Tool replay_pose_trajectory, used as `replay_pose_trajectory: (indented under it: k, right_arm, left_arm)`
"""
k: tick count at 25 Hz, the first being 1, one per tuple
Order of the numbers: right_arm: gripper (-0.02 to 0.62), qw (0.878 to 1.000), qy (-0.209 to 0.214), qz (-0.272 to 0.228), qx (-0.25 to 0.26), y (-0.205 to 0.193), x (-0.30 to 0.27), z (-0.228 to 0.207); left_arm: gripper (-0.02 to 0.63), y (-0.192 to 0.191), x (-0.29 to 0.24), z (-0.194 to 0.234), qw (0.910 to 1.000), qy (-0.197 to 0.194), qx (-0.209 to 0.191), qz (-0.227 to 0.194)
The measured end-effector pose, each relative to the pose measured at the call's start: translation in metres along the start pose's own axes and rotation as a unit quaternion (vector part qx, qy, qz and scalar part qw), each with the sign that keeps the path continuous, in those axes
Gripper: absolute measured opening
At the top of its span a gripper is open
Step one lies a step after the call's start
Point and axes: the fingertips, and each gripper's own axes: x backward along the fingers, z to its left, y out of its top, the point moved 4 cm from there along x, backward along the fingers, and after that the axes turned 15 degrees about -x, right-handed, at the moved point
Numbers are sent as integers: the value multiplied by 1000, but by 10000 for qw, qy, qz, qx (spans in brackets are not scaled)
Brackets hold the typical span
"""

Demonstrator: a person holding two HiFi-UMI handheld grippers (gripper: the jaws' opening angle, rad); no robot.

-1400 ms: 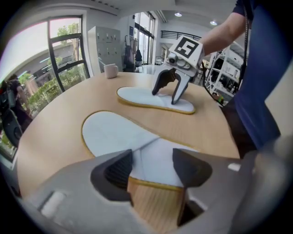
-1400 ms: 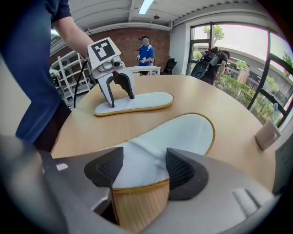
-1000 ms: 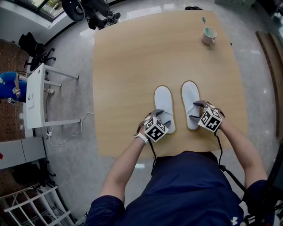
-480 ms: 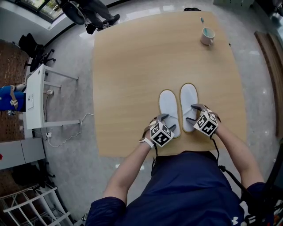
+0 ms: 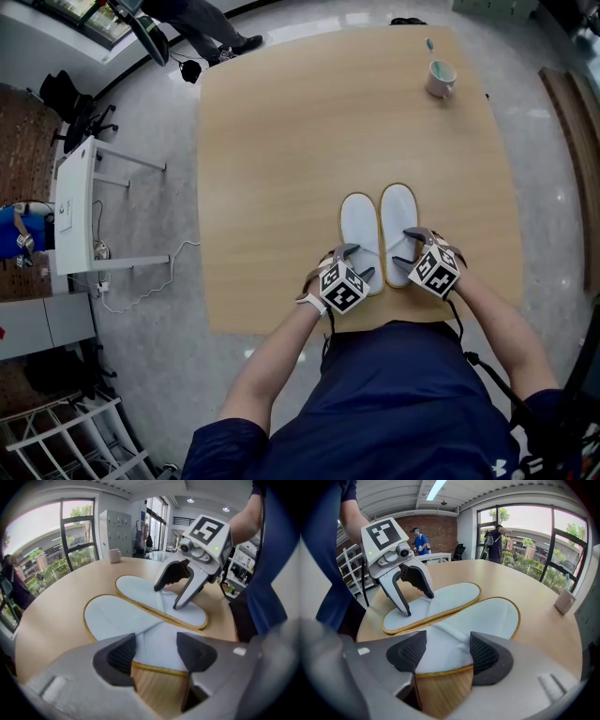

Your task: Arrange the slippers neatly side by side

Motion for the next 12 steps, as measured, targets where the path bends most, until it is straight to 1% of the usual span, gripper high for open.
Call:
replay_pose_trajectory:
  k: [6, 12]
  right_arm:
    - [301, 9999, -58, -51, -83, -5, 2, 4]
    - [299, 9999, -80, 17, -102, -9, 0, 7]
  left_arm:
    - [282, 1, -1, 0, 10000, -38, -82, 1]
    - [282, -1, -3, 0, 9999, -63, -107, 21]
